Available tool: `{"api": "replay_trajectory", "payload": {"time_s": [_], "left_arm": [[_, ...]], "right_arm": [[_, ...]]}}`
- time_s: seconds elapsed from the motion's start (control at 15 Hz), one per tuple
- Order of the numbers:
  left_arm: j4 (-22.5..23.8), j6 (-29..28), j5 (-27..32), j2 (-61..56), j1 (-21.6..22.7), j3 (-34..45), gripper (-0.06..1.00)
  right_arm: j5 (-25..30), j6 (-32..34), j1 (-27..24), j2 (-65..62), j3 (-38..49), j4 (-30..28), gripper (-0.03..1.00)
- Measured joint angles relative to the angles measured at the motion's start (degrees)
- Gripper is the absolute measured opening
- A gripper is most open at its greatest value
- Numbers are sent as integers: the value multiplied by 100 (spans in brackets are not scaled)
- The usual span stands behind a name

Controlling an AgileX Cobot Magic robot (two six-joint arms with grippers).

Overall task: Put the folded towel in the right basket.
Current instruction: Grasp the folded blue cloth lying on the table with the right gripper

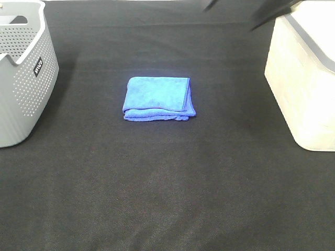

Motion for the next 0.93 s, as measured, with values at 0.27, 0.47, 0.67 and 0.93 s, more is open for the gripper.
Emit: {"api": "replay_trajectory", "payload": {"time_s": [0.27, 0.47, 0.67, 0.93], "left_arm": [[0, 0, 0, 0, 0, 0, 99], [0, -6, 0, 0, 0, 0, 99], [0, -6, 0, 0, 0, 0, 99], [0, -6, 0, 0, 0, 0, 99]], "right_arm": [[-252, 115, 74, 1438, -602, 355, 96], [-825, 241, 74, 2063, -647, 264, 96], [-1484, 304, 74, 2510, -647, 384, 96], [-1690, 281, 74, 2922, -653, 498, 95]]}}
